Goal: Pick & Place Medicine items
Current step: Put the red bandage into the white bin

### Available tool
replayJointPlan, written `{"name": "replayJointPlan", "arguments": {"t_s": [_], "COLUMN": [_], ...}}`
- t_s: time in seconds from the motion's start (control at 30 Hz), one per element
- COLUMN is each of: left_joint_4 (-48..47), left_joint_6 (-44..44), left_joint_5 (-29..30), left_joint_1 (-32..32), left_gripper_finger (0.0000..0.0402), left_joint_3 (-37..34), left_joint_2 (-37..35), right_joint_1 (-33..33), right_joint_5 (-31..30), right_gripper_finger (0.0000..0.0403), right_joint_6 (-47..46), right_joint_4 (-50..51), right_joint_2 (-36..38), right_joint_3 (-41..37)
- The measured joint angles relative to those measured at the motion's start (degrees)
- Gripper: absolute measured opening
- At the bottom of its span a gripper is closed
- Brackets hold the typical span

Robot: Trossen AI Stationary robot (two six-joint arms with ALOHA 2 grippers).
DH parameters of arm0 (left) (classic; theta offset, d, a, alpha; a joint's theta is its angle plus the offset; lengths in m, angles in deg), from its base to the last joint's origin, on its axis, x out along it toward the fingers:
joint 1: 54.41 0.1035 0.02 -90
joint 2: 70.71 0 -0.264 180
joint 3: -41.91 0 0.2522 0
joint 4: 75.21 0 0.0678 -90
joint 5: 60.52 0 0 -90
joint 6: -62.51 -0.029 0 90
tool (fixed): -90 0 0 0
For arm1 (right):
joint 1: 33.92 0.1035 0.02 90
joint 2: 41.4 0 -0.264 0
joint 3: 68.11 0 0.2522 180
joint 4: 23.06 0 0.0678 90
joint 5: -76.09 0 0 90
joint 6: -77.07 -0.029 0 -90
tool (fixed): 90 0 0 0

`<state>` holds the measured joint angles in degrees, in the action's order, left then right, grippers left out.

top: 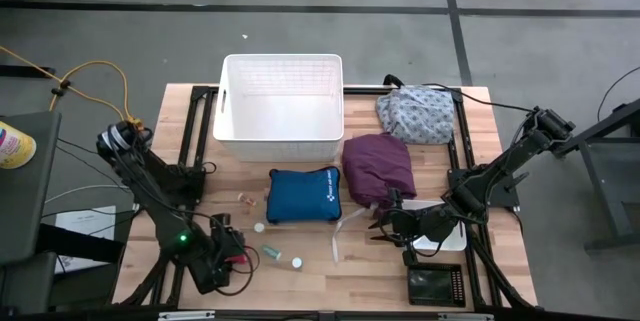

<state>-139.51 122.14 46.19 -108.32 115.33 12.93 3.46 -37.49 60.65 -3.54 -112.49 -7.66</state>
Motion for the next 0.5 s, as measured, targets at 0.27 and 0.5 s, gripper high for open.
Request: {"name": "replayJointPlan", "arguments": {"t_s": [0.27, 0.5], "left_joint_4": [0.98, 2.14], "left_joint_6": [-1.17, -1.31], "left_joint_5": [-1.65, -3.14], "left_joint_1": [1.36, 1.40], "left_gripper_finger": [0.0220, 0.0220], "left_joint_3": [0.00, 0.00], "left_joint_2": [2.11, 4.12], "right_joint_1": [0.01, 0.01], "right_joint_5": [0.00, 0.00], "right_gripper_finger": [0.0103, 0.0103], "right_joint_6": [0.00, 0.00], "right_joint_4": [0.00, -0.07], "right_joint_2": [0.00, 0.00], "right_joint_3": [0.00, 0.00]}}
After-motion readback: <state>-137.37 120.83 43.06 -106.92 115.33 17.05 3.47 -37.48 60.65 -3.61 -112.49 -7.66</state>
